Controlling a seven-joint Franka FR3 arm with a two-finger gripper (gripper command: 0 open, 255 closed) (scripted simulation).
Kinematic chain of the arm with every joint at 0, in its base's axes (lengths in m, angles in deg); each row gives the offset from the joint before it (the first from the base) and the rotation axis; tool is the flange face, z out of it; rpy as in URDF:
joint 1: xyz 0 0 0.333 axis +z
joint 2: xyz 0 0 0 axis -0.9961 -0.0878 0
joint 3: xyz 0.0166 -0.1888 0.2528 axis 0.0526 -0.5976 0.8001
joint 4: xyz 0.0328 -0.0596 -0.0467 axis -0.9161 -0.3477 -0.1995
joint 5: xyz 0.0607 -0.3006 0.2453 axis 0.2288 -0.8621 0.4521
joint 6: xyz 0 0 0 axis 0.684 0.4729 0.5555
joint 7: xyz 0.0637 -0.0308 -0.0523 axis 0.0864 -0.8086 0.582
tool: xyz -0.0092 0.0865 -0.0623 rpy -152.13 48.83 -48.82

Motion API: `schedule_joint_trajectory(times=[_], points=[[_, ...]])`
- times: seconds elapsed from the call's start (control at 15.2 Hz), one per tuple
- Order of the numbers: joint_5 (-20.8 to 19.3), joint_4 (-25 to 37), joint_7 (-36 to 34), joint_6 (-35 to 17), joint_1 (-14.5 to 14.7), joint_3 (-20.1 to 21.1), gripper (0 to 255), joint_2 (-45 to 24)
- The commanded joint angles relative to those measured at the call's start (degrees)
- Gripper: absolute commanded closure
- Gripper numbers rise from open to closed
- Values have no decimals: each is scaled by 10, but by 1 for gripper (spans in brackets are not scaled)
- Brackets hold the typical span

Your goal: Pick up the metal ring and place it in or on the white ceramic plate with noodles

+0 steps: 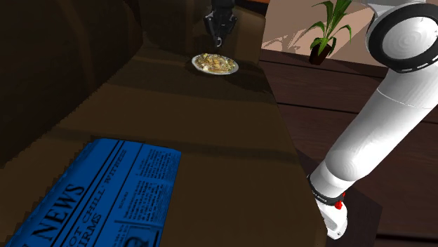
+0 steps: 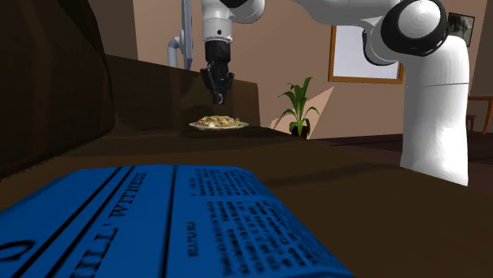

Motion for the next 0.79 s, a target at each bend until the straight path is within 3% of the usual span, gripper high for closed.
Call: schedule_joint_trajectory(times=[0.0,0.33,0.73], points=[[3,-26,1,-18,-1,-1,255,8],[8,-82,4,-61,-4,-2,255,22],[8,-82,4,-61,-4,-2,255,22]])
